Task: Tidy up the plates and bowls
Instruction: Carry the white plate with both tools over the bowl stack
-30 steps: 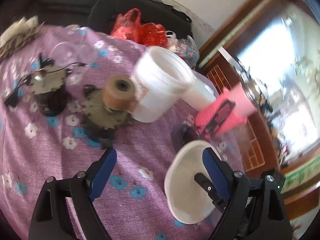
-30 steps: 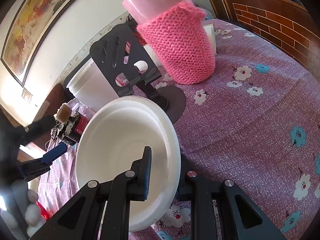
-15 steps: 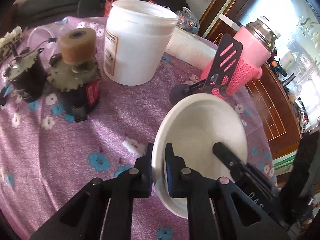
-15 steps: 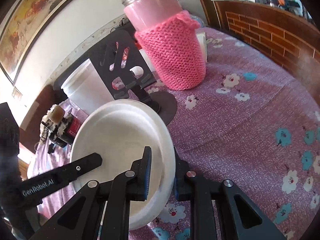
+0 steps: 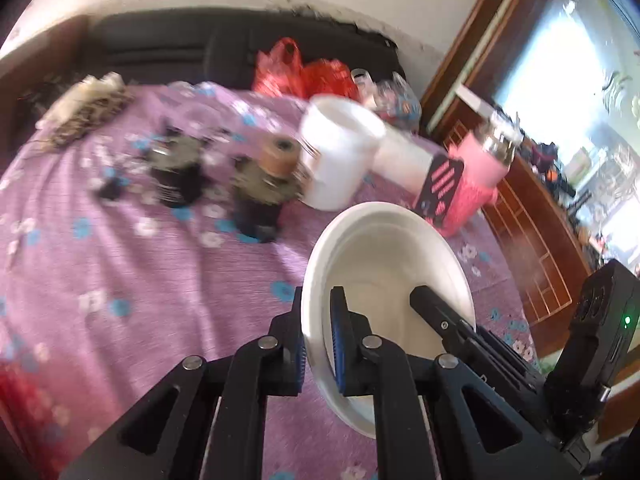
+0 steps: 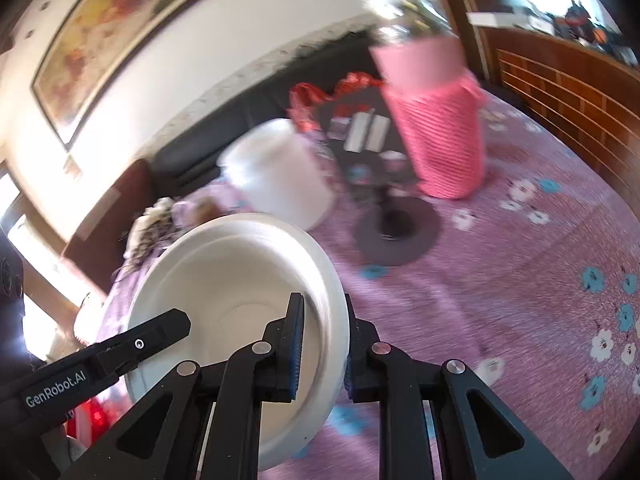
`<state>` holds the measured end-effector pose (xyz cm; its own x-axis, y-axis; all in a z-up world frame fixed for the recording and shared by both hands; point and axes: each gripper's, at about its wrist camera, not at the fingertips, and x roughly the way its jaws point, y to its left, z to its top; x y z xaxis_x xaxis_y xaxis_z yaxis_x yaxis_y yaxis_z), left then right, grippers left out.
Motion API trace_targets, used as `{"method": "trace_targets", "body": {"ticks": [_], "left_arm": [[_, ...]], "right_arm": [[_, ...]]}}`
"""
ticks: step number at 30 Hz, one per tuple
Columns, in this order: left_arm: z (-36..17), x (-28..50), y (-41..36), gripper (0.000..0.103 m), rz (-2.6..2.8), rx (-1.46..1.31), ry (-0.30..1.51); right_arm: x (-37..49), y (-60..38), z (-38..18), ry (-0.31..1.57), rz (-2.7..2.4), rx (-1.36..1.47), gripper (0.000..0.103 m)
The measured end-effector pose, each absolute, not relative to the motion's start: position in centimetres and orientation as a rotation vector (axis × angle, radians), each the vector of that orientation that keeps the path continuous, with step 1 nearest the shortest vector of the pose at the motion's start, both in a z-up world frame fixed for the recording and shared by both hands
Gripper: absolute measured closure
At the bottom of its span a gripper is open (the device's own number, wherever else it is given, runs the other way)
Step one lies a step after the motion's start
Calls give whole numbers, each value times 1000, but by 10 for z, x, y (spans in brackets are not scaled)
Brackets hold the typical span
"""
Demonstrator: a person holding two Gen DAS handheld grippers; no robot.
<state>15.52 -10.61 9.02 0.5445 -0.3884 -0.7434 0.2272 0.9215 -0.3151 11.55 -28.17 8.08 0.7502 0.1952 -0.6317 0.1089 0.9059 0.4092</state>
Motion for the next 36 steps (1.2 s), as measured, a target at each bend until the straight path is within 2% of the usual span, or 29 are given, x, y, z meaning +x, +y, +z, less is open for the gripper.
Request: {"method": "trace_targets", "body": {"ticks": [10,16,36], "left_arm": [[147,94,-29,93,-266,-242,771],[171,50,27,93,-209,-288,697],[177,-40,224,93,13,-495,579]], "right_arm": [[62,-197,146,616,242,386,85],[39,-147,167,605,317,339,85],[3,55,189,628,575,153,84]]}}
